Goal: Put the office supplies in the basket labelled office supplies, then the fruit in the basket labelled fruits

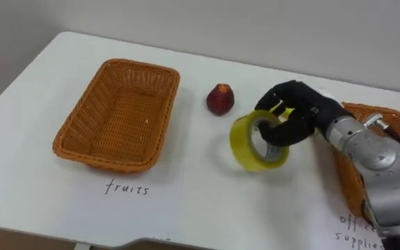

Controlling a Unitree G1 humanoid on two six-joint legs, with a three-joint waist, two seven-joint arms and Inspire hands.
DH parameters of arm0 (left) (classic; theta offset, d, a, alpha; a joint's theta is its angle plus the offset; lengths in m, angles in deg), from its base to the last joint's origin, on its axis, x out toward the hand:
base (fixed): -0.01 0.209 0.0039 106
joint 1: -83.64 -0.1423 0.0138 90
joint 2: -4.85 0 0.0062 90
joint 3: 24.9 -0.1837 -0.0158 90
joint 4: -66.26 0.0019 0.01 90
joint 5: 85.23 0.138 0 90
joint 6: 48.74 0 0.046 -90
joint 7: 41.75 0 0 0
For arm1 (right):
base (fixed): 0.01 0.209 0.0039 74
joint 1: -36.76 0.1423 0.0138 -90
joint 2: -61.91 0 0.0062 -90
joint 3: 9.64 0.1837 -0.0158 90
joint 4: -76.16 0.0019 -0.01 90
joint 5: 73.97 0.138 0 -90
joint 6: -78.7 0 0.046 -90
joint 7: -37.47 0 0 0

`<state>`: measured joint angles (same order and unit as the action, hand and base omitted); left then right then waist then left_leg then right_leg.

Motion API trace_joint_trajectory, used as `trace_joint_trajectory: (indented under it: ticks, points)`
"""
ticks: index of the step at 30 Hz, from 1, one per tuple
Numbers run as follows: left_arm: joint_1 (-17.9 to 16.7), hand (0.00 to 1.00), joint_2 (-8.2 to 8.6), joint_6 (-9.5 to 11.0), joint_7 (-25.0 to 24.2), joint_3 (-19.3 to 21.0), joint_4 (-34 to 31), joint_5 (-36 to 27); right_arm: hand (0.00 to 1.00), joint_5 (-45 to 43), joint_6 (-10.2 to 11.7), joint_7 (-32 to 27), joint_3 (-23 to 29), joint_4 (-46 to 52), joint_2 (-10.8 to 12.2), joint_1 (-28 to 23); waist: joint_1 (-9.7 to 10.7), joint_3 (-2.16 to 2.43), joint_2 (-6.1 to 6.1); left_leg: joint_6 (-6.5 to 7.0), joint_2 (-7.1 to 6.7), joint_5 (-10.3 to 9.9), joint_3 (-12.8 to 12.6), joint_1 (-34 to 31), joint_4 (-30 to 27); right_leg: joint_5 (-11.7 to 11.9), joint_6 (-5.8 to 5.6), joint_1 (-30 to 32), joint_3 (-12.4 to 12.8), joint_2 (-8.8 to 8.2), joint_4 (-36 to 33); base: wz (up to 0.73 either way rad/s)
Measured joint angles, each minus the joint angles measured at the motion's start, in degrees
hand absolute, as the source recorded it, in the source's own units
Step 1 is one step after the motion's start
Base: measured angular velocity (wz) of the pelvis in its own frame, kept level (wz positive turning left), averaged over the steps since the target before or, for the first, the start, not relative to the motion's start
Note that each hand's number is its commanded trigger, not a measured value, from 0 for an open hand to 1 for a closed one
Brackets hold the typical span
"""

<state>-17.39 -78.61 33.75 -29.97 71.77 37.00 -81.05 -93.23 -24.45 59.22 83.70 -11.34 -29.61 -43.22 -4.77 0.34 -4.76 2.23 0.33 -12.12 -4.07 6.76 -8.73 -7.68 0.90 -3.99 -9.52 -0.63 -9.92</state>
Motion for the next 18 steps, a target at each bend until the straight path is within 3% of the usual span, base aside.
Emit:
trace_joint_trajectory:
  ticks: [7,9,18]
  points:
    - [-1.87,0.0,0.01,2.1,0.22,1.11,0.0,0.53,1.0,0.72,1.31,-7.54,4.49,0.8,-0.24,-1.16,1.51,0.0,-0.77,-0.01,-0.1,0.01,-0.73,-0.19,-0.19,0.01,-0.01,0.79,0.72,0.0,-0.71,-0.07]
    - [-2.59,0.0,-0.04,2.2,0.48,1.98,-0.02,0.54,1.0,0.94,2.08,-11.06,6.43,0.91,-0.25,-1.45,1.86,-0.24,-1.2,0.06,-0.12,-0.04,-0.73,-0.42,-0.38,0.0,-0.03,0.89,0.74,0.03,-0.62,0.0]
    - [-4.78,0.0,-0.18,2.18,0.51,4.13,1.41,1.03,1.0,6.07,4.63,-19.5,7.93,0.82,-0.5,-4.2,3.18,-0.24,-1.43,0.09,0.02,-0.07,-0.78,-0.07,-0.37,0.02,-0.07,0.65,0.85,0.34,-0.63,0.0]
